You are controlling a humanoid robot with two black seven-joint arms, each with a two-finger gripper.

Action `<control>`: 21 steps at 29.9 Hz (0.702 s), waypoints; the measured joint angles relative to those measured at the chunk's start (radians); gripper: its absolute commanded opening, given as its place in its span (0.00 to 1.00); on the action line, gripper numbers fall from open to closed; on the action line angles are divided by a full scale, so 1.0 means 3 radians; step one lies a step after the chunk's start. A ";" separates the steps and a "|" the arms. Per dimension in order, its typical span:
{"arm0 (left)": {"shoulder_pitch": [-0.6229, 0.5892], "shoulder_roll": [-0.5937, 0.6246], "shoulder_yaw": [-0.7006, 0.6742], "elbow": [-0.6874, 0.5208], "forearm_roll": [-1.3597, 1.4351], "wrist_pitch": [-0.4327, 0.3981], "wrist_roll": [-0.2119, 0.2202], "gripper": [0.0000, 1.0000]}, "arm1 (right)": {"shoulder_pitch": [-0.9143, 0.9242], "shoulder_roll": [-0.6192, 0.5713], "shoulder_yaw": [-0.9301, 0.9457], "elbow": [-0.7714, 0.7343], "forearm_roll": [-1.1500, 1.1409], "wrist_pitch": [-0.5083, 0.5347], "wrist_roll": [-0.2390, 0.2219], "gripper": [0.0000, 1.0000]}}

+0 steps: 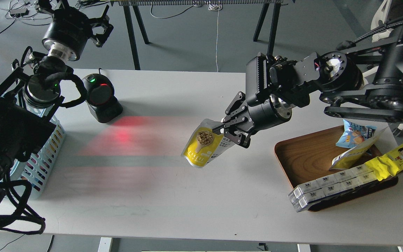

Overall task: Scan snack and place in basket
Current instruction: 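Carry the yellow packet with the right gripper toward the scanner and lower it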

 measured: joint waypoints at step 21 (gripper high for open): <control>0.0027 0.0003 0.0002 0.0000 0.0000 -0.0022 0.0000 1.00 | -0.0164 0.0439 0.0028 -0.0317 0.0092 -0.0005 0.0000 0.00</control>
